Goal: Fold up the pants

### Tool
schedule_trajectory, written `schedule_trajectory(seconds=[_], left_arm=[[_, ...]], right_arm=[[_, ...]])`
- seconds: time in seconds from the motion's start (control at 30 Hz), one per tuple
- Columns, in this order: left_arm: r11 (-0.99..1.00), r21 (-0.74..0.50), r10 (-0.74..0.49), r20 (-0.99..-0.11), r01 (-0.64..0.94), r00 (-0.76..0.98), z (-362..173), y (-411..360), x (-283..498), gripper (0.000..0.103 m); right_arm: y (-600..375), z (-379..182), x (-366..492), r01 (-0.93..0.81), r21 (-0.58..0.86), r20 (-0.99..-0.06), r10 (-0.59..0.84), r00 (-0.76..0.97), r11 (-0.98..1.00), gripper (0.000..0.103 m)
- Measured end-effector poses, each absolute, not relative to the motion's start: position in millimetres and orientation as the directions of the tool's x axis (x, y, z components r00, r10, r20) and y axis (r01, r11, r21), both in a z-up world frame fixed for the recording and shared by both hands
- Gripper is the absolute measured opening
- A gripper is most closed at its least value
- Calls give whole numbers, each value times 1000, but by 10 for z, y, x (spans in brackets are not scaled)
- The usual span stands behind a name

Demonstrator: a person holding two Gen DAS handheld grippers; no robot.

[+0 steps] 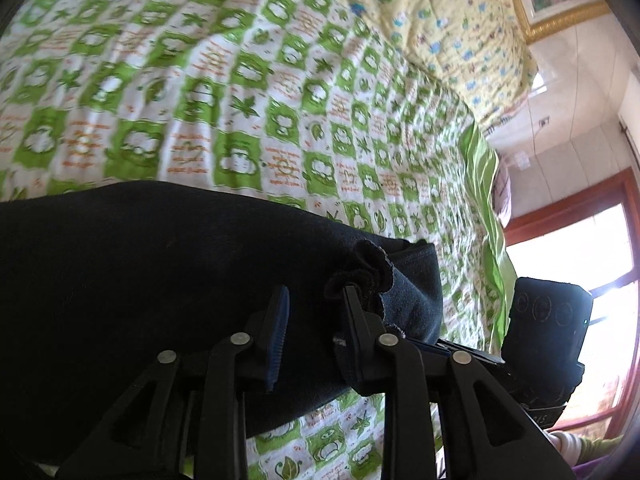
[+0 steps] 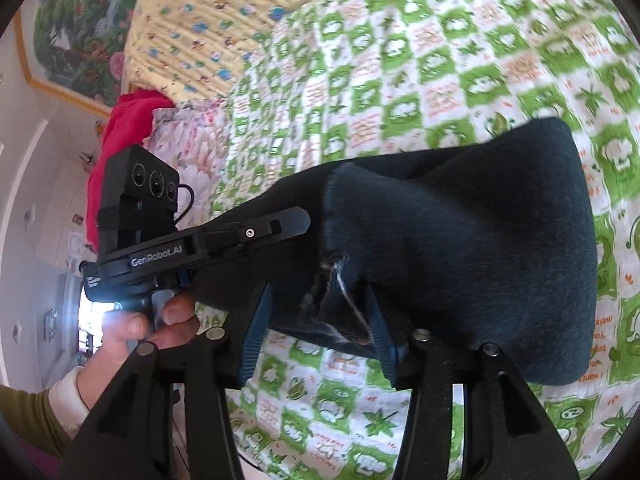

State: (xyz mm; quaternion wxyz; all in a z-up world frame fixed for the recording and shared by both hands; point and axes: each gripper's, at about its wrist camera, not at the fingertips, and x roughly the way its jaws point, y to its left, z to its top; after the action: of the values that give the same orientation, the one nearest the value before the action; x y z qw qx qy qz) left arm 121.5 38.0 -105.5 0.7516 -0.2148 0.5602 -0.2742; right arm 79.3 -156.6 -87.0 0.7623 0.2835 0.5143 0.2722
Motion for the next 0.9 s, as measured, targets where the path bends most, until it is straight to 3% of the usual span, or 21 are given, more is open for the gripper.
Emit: schedule_trajectory(seconds=[0.9], left_arm=[[743, -645, -518, -723, -178, 457, -819, 1457, 328, 39]], right_arm=[[-1211, -297, 1037, -290, 691, -583, 748, 318, 662, 50]])
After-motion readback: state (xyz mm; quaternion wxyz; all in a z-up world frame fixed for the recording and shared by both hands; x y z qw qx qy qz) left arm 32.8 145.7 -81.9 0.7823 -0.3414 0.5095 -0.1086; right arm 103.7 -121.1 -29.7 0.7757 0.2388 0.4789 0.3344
